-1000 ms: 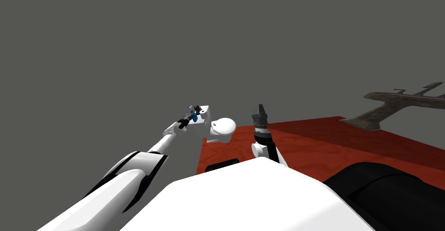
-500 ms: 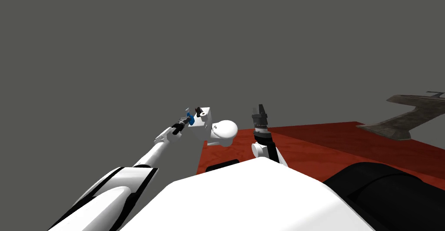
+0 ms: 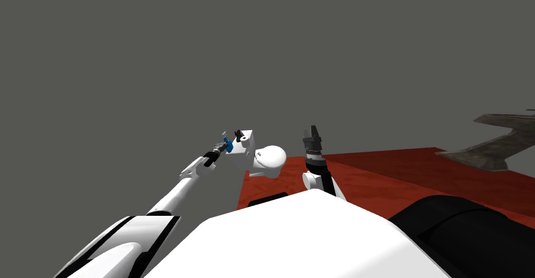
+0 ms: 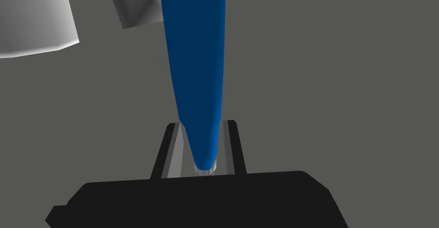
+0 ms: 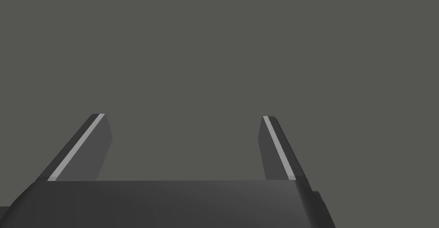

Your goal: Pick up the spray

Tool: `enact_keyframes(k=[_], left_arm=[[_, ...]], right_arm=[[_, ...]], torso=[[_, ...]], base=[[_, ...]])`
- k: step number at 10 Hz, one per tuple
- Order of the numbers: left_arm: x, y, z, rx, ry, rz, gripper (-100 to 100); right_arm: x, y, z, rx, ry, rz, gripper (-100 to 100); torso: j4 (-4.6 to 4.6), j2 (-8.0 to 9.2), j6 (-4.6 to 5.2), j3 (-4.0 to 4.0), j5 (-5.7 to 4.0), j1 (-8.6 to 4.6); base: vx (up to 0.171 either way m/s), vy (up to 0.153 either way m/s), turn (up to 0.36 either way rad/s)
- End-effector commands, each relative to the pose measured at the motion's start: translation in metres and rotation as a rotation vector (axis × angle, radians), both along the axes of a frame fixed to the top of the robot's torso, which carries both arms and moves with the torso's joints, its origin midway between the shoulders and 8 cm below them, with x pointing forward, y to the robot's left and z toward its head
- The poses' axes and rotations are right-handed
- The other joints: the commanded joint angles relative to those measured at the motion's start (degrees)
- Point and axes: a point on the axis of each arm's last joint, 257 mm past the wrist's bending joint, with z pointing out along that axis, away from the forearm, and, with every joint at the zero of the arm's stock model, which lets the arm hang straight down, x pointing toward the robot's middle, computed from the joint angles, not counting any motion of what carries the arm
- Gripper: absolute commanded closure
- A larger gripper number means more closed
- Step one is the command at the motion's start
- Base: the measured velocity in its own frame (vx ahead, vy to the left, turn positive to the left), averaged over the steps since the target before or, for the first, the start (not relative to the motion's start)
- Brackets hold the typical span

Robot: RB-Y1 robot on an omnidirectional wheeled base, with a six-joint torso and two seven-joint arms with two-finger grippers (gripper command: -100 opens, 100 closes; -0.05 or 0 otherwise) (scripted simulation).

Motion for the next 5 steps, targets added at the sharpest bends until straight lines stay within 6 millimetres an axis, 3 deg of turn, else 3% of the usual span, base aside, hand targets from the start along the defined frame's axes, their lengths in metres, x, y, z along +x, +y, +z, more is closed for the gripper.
enact_keyframes(k=[1, 2, 4, 5], left_arm=[[-0.012, 0.008, -0.003, 0.001, -0.001, 0.006, 100], [-0.021, 0.006, -0.011, -0.002, 0.01, 0.0, 100], [-0.024, -0.005, -0.007, -0.008, -0.004, -0.021, 100], [-0.036, 0.02, -0.001, 0.01, -0.006, 0.001, 100]], right_arm=[[0.0, 0.0, 0.0, 0.0, 0.0, 0.0, 0], [0.0, 0.0, 0.0, 0.0, 0.0, 0.0, 0], [0.0, 0.0, 0.0, 0.0, 0.0, 0.0, 0], [0.0, 0.0, 0.0, 0.0, 0.0, 0.0, 0]], torso=[[0.0, 0.0, 0.0, 0.0, 0.0, 0.0], [-0.1, -0.2, 0.08, -0.15, 0.04, 0.04], [-0.12, 0.08, 0.2, -0.04, 0.14, 0.15], [-0.14, 0.17, 0.27, -0.01, 0.18, 0.12]], base=[[0.157, -0.055, 0.126], [0.083, -0.011, 0.022], [0.002, 0.004, -0.009], [0.107, -0.039, 0.103]])
